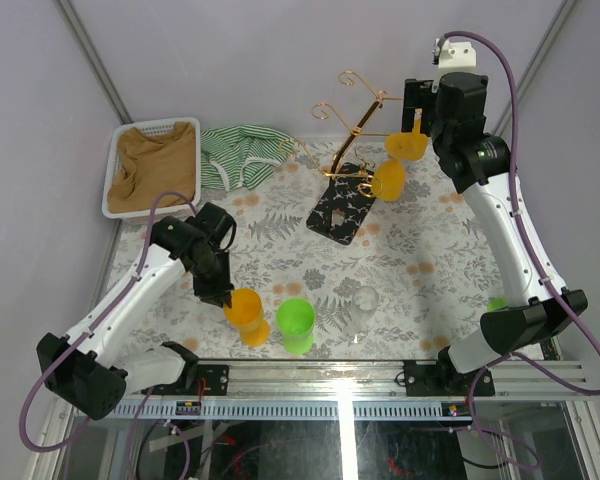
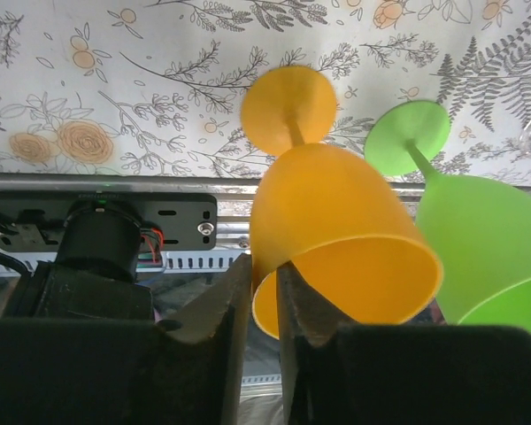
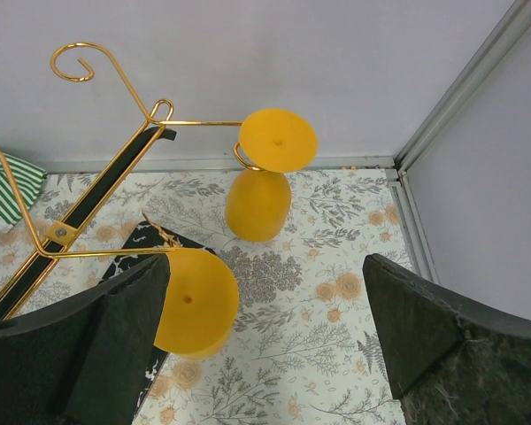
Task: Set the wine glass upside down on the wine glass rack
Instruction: Pick up the wine glass at the center of the board.
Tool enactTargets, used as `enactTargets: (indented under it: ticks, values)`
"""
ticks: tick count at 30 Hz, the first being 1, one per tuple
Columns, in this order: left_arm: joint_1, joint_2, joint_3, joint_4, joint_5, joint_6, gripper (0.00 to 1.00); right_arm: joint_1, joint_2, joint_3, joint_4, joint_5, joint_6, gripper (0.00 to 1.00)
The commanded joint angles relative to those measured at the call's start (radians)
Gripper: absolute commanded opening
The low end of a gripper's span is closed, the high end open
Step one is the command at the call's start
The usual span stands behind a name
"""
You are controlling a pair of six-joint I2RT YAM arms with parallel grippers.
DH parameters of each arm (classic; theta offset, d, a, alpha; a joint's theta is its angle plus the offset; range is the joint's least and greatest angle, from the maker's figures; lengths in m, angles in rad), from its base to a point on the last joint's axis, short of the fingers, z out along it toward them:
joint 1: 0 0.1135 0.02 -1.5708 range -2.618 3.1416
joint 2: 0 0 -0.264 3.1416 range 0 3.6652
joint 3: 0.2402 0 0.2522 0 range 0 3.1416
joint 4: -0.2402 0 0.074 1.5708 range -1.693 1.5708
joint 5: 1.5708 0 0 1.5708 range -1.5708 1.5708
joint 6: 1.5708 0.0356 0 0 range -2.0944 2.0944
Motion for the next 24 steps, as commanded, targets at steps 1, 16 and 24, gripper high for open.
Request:
enactTargets:
  ticks: [1,16,24]
  values:
    - [-0.006,0.012,-0.007,0.043,-0.025,0.01,0.11,-0.006,-0.017,0.003,0.059,0.001,-0.022,0.97]
    - [0.001,0.084,0.322,-0.08,-0.455,-0.051,0.0,-0.025,-0.026,-0.017,0.046,-0.014,-0.03,0.98]
    - [0.014,0.17,0.546,0.09,-0.703,-0.051,0.0,-0.036,-0.029,-0.02,0.053,-0.033,-0.02,0.99]
